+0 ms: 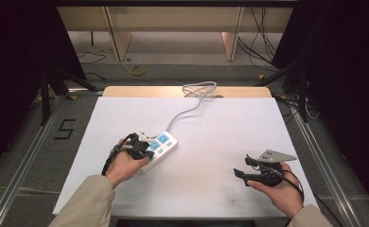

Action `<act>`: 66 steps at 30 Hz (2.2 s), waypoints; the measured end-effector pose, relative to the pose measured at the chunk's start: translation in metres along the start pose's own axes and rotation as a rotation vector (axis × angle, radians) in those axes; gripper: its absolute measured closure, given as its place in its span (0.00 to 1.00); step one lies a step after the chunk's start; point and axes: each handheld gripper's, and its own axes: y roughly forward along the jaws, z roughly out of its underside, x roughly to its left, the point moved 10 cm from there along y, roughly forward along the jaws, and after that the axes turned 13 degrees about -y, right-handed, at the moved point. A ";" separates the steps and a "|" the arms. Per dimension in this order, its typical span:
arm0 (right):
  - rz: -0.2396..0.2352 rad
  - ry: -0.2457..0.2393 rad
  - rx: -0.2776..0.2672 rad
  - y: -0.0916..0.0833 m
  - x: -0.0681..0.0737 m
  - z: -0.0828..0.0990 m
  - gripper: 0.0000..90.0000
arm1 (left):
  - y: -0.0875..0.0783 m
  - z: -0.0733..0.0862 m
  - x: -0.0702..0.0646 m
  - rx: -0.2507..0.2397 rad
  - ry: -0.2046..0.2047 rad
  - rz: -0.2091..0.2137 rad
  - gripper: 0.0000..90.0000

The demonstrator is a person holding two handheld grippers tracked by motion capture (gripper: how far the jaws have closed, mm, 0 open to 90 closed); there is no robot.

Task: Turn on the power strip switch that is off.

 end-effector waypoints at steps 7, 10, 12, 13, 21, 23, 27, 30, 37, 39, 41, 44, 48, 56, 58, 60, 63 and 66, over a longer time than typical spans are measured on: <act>0.000 -0.001 0.001 0.000 0.000 0.000 0.38 | 0.001 0.000 -0.001 -0.004 0.002 -0.004 1.00; 0.000 -0.001 0.001 0.000 0.000 0.000 0.38 | 0.001 0.000 -0.001 0.001 0.008 -0.008 1.00; -0.001 0.000 0.001 0.000 0.000 0.000 0.38 | 0.001 0.000 -0.001 0.000 0.011 -0.012 1.00; -0.001 -0.001 0.001 0.000 0.000 0.000 0.38 | 0.001 0.000 -0.001 0.000 0.013 -0.014 1.00; -0.001 0.000 0.001 0.000 0.000 0.000 0.38 | 0.002 0.001 -0.002 0.007 0.017 -0.022 1.00; 0.000 0.000 0.000 0.000 0.000 0.000 0.38 | 0.002 0.001 -0.002 0.012 0.020 -0.024 1.00; -0.001 -0.001 0.000 0.000 0.000 0.000 0.38 | 0.002 0.000 -0.002 0.019 0.023 -0.030 1.00; -0.001 -0.002 0.000 0.000 0.000 0.001 0.38 | 0.002 0.001 -0.002 0.026 0.019 -0.025 1.00; 0.000 -0.001 0.001 0.000 0.000 0.001 0.38 | 0.003 0.000 -0.002 0.033 0.017 -0.026 1.00; 0.001 0.000 -0.001 -0.001 0.000 0.000 0.38 | 0.003 0.000 -0.002 0.037 0.019 -0.028 1.00; 0.002 0.001 -0.002 -0.001 0.000 0.000 0.38 | 0.003 0.000 -0.002 0.040 0.020 -0.029 1.00; 0.003 0.000 -0.002 -0.001 -0.001 0.000 0.38 | 0.003 0.000 -0.002 0.045 0.020 -0.035 1.00; 0.002 -0.002 0.001 -0.001 0.000 0.001 0.38 | 0.003 -0.001 -0.002 0.050 0.024 -0.035 1.00; 0.002 -0.002 0.002 0.000 0.000 0.001 0.38 | 0.004 -0.001 -0.002 0.060 0.029 -0.033 1.00; 0.002 -0.003 0.002 0.000 0.000 0.001 0.38 | 0.004 -0.001 -0.003 0.058 0.030 -0.035 1.00; 0.002 -0.002 0.002 -0.001 0.000 0.001 0.38 | 0.004 -0.001 -0.002 0.057 0.041 -0.042 1.00; 0.004 -0.001 0.000 -0.001 0.000 0.001 0.38 | 0.005 -0.002 -0.003 0.057 0.044 -0.046 1.00; 0.005 -0.001 -0.002 -0.001 -0.001 0.001 0.38 | 0.006 -0.002 -0.004 0.055 0.048 -0.049 1.00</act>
